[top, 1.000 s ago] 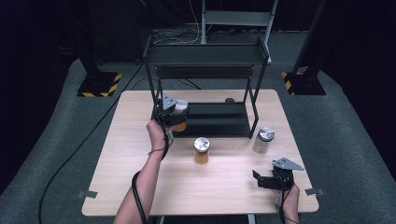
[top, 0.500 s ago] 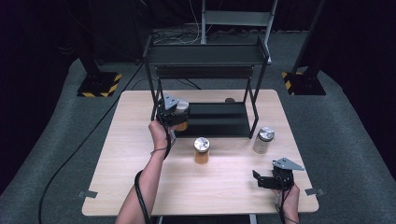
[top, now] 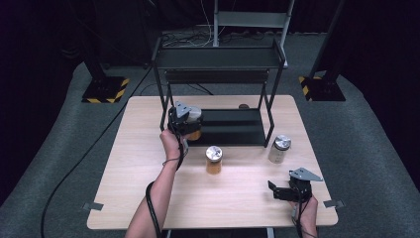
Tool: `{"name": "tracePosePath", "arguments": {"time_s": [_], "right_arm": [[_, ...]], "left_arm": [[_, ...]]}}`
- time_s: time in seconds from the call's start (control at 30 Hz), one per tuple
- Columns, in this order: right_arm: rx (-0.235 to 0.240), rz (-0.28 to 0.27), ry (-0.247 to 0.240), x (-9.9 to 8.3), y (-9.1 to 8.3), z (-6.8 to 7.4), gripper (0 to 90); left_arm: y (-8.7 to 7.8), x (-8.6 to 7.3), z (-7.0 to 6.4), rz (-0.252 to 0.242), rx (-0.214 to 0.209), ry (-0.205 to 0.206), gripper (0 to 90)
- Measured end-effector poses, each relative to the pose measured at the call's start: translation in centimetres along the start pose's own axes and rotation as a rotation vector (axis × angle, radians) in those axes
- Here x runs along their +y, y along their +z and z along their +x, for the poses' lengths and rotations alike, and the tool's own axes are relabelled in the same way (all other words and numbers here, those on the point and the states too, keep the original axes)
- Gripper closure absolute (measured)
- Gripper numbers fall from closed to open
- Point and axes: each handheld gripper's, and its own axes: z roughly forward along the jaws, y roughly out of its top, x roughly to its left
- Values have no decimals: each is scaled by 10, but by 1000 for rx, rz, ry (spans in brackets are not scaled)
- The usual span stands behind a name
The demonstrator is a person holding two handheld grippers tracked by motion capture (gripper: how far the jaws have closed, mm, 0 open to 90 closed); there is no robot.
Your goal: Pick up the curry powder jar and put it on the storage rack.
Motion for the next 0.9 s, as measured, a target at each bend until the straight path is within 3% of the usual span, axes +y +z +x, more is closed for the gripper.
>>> {"name": "tracePosePath", "arguments": {"time_s": [0.33, 0.9], "right_arm": [[1, -2, 2, 0, 0, 0, 12], [5, -2, 2, 0, 0, 0, 12]], "left_arm": [[4, -6, 0, 4, 18, -27, 338], [13, -16, 1, 21, 33, -33, 338]]}}
